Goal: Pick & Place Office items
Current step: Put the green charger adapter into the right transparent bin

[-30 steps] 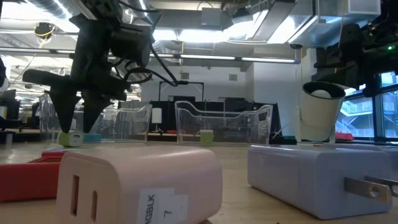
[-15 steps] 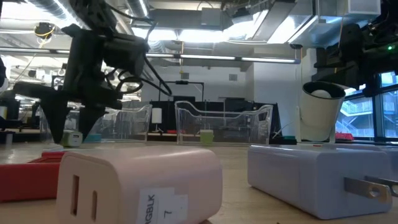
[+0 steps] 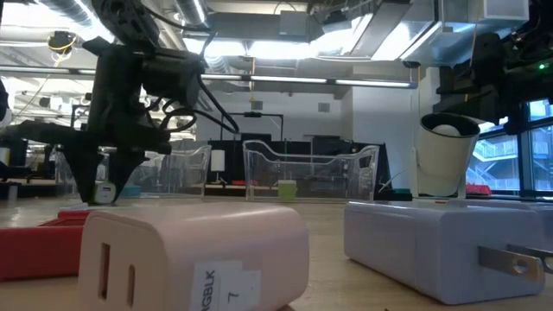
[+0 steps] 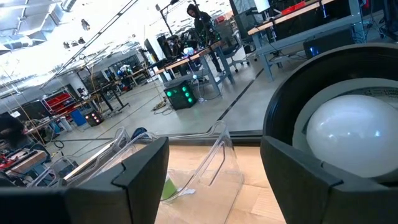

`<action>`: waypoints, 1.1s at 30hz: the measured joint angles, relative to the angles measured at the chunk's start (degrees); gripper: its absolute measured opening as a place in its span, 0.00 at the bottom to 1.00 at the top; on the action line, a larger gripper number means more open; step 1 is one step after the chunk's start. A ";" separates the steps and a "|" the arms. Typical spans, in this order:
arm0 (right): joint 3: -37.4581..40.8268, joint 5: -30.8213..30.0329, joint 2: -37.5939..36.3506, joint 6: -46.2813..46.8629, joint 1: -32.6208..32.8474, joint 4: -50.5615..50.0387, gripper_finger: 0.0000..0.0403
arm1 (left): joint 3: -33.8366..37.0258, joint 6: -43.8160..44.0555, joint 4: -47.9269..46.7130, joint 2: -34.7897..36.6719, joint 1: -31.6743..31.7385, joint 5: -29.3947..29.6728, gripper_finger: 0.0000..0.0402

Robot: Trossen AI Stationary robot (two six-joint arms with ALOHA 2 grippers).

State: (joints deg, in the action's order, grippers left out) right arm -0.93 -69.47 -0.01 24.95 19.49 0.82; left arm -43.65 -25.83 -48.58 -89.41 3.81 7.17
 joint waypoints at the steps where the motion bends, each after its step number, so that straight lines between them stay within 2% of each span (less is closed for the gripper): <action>1: 0.00 0.00 0.00 0.00 0.00 -0.02 0.64 | -0.06 0.00 -0.02 0.00 0.00 0.09 0.32; 7: 0.00 0.00 0.00 0.00 0.00 -0.01 0.64 | -3.60 0.18 1.58 -0.04 0.07 0.94 0.32; 12: 0.00 -0.02 0.00 0.00 0.00 -0.01 0.64 | -9.67 -5.81 8.32 -0.04 0.04 0.87 0.34; 16: 0.00 0.00 0.00 -0.02 0.00 0.00 0.64 | -14.70 -14.38 18.98 -0.04 0.04 0.89 0.34; 22: 0.00 0.00 0.00 0.00 0.00 -0.02 0.64 | -20.21 -20.85 43.95 -0.02 0.91 0.70 0.34; 26: 0.00 -0.01 0.00 0.00 -0.02 0.00 0.64 | -22.23 -13.50 59.90 -0.04 2.90 0.69 0.34; 31: 0.00 0.00 0.00 -0.02 0.00 -0.02 0.64 | -23.11 4.08 75.27 -0.02 5.94 0.55 0.35; 33: 0.00 0.00 0.00 -0.01 -0.01 -0.01 0.64 | -23.11 11.41 78.99 0.00 6.49 -1.59 0.35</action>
State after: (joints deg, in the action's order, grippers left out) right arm -0.93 -69.47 -0.01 24.94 19.47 0.81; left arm -66.76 -14.42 30.42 -89.41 10.31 5.57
